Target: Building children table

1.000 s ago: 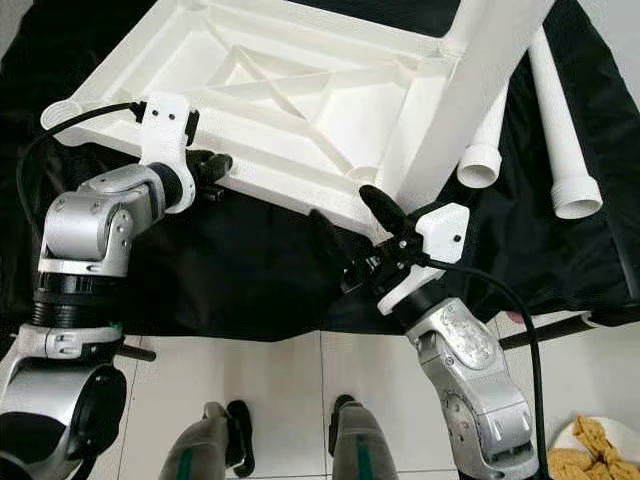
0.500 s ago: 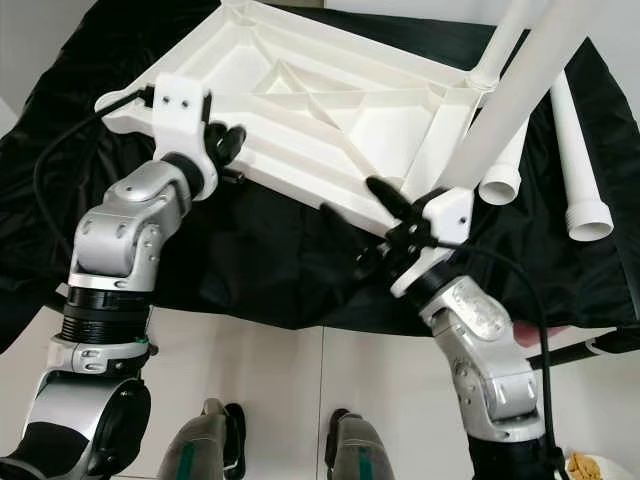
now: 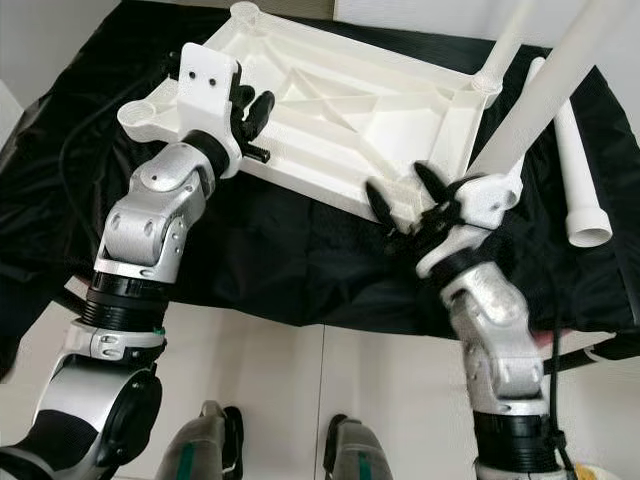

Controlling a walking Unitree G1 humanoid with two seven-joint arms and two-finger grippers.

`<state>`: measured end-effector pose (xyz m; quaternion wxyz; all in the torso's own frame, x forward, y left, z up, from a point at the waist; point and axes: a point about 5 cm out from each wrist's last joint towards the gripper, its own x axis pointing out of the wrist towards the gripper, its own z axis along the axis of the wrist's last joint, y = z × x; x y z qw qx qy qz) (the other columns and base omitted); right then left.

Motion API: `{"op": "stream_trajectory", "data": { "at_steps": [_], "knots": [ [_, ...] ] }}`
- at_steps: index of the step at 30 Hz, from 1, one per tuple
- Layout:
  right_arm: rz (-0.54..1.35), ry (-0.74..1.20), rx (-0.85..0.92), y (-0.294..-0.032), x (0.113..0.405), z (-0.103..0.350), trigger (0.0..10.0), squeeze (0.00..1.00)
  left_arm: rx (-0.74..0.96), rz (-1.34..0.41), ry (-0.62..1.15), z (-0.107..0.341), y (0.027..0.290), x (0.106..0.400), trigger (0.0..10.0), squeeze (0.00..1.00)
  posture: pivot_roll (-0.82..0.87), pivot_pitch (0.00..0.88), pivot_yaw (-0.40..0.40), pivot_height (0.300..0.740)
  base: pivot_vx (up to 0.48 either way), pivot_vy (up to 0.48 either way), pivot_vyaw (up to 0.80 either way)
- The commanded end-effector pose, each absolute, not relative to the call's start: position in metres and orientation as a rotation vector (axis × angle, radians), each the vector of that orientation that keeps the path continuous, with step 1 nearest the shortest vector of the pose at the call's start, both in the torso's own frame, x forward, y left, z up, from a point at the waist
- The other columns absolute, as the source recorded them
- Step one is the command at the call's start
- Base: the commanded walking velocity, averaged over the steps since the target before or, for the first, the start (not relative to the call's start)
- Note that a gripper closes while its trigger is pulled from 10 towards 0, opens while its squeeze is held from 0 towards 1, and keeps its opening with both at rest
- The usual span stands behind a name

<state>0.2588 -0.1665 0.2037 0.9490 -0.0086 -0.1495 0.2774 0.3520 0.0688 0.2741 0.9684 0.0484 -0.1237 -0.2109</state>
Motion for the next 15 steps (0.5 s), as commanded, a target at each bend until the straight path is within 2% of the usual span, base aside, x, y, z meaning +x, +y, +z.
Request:
{"op": "stream_trajectory", "data": {
  "at_steps": [1, 4, 6, 7, 9, 12, 15],
  "knots": [
    [0.615, -0.286, -0.010, -0.163, 0.251, 0.201, 10.0, 0.00, 0.108, -0.447, -0.240, 0.265, 0.068, 0.351, 10.0, 0.00, -0.03, 0.135, -0.001, 0.740, 0.000, 0.000, 0.00],
    [0.596, -0.293, -0.007, -0.164, 0.247, 0.198, 10.0, 0.00, 0.119, -0.489, -0.258, 0.262, 0.067, 0.349, 10.0, 0.00, -0.03, 0.136, 0.006, 0.740, 0.000, 0.000, 0.00],
    [0.528, -0.301, -0.009, -0.165, 0.245, 0.195, 10.0, 0.00, 0.108, -0.493, -0.265, 0.262, 0.068, 0.349, 10.0, 0.00, -0.04, 0.130, 0.020, 0.740, 0.000, 0.000, 0.00],
    [0.430, -0.301, -0.010, -0.168, 0.242, 0.189, 10.0, 0.00, 0.096, -0.485, -0.274, 0.263, 0.069, 0.350, 10.0, 0.00, -0.05, 0.129, 0.022, 0.740, 0.000, 0.000, 0.00],
    [0.430, -0.301, -0.010, -0.168, 0.242, 0.189, 10.0, 0.00, 0.096, -0.485, -0.274, 0.263, 0.069, 0.350, 10.0, 0.00, -0.05, 0.129, 0.022, 0.740, 0.000, 0.000, 0.00],
    [0.279, -0.250, 0.013, -0.171, 0.228, 0.171, 10.0, 0.00, 0.084, -0.445, -0.277, 0.261, 0.075, 0.354, 10.0, 0.00, -0.06, 0.122, 0.033, 0.740, 0.000, 0.000, 0.00],
    [0.276, -0.227, 0.010, -0.170, 0.222, 0.165, 10.0, 0.00, 0.100, -0.424, -0.277, 0.259, 0.078, 0.356, 10.0, 0.00, -0.06, 0.120, 0.038, 0.740, 0.000, 0.000, 0.00]
  ]
}}
